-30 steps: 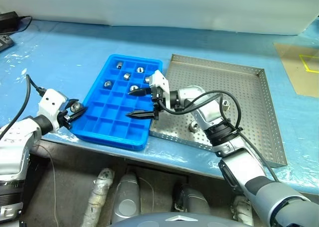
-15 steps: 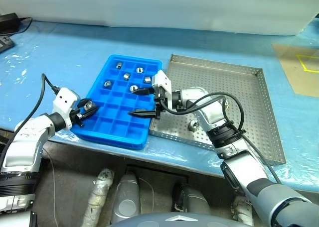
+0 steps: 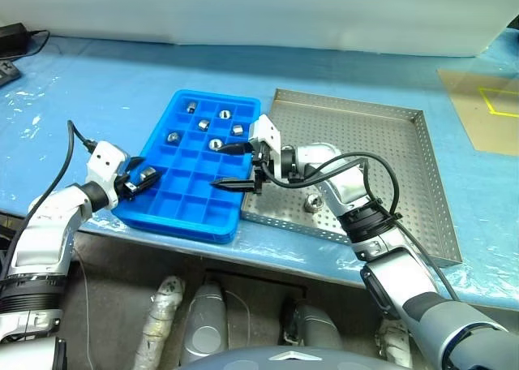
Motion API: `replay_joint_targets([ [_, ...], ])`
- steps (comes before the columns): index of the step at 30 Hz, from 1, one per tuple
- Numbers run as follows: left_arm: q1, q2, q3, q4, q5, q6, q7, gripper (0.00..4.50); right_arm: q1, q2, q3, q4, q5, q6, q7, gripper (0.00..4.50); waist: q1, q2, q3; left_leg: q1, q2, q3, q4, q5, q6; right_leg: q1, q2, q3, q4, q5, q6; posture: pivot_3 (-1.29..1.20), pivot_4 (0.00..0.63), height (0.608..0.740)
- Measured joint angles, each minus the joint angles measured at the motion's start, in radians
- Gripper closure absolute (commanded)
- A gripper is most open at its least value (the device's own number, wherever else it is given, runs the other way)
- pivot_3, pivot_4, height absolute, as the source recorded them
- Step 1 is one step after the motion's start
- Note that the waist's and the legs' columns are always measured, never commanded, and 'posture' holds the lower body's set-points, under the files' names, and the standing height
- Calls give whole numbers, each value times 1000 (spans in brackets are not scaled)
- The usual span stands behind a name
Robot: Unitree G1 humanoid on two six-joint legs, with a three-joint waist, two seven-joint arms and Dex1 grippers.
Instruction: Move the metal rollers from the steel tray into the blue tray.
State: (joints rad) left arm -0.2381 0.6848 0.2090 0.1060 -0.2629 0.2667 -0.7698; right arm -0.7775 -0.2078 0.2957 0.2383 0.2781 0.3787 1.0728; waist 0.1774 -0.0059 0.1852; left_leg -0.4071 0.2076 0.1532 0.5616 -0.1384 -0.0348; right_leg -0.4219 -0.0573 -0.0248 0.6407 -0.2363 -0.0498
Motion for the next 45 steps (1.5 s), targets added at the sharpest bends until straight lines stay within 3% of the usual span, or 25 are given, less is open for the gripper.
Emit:
replay_joint_targets([
  [9,-71,-2,-48,-45,-30,23,-54,602,19,-25,-11,-49,1,15,-12,0,2,0,0,-1,0,0,0,0,0,0,0,0,0,0,0,160,150,740],
  [14,-231,-34,-122,-7,-28,12,-108,602,73,-73,-49,-118,7,60,-47,0,-3,0,0,0,-1,1,2,3,-4,1,0,0,1,0,0,49,150,740],
  [22,-572,-214,-268,497,90,-202,-198,602,177,-137,-147,-262,14,137,-180,0,-46,-1,-1,0,-2,7,3,3,-5,3,1,0,0,3,5,-186,150,740],
  [27,-734,-338,-361,752,172,-377,-328,602,322,-197,-237,-439,39,224,-288,0,-81,-1,-1,-1,-3,8,3,0,0,3,1,1,-1,3,5,-324,150,740],
  [35,-783,-514,-426,898,215,-494,-498,602,487,-233,-387,-645,70,327,-452,0,-153,-1,-1,1,-2,10,3,0,2,4,1,2,-2,3,4,-507,150,740],
  [45,-794,-580,-449,995,269,-565,-580,602,626,-241,-448,-863,136,444,-578,0,-198,-1,-1,15,-2,15,3,-7,13,24,1,5,-19,4,4,-631,150,740],
])
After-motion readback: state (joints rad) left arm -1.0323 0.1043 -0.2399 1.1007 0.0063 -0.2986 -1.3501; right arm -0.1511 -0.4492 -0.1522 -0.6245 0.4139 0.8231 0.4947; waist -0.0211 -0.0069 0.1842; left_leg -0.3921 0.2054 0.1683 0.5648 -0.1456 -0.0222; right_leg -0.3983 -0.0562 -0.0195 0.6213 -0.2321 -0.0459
